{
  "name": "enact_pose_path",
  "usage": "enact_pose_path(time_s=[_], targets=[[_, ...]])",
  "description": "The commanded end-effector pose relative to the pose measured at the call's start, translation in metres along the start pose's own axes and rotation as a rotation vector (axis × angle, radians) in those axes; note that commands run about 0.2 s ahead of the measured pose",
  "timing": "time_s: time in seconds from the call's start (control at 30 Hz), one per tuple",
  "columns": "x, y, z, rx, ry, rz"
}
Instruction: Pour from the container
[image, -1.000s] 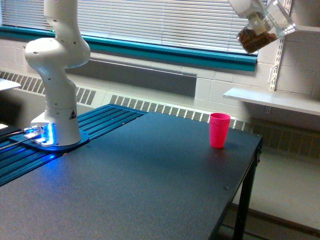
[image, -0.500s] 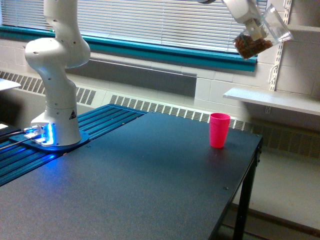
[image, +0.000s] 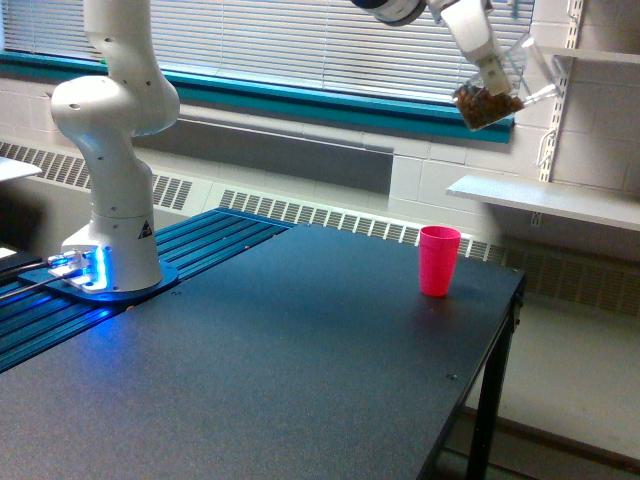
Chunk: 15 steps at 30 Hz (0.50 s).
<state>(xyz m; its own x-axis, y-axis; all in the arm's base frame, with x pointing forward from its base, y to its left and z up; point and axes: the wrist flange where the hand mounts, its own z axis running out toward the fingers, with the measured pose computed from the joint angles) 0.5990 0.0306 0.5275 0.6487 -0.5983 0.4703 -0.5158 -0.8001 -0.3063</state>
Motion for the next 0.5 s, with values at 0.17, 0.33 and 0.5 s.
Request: enact_pose_path(time_s=[0.17,0.33,0.5], targets=[[-0.044,-0.01,-0.014,0.006,0.005,0.013],[-0.07,-0.006,-0.013,-0.017,-0.01,0.001],[-0.099,-0.005,-0.01,-0.041,-0.03,-0.027]])
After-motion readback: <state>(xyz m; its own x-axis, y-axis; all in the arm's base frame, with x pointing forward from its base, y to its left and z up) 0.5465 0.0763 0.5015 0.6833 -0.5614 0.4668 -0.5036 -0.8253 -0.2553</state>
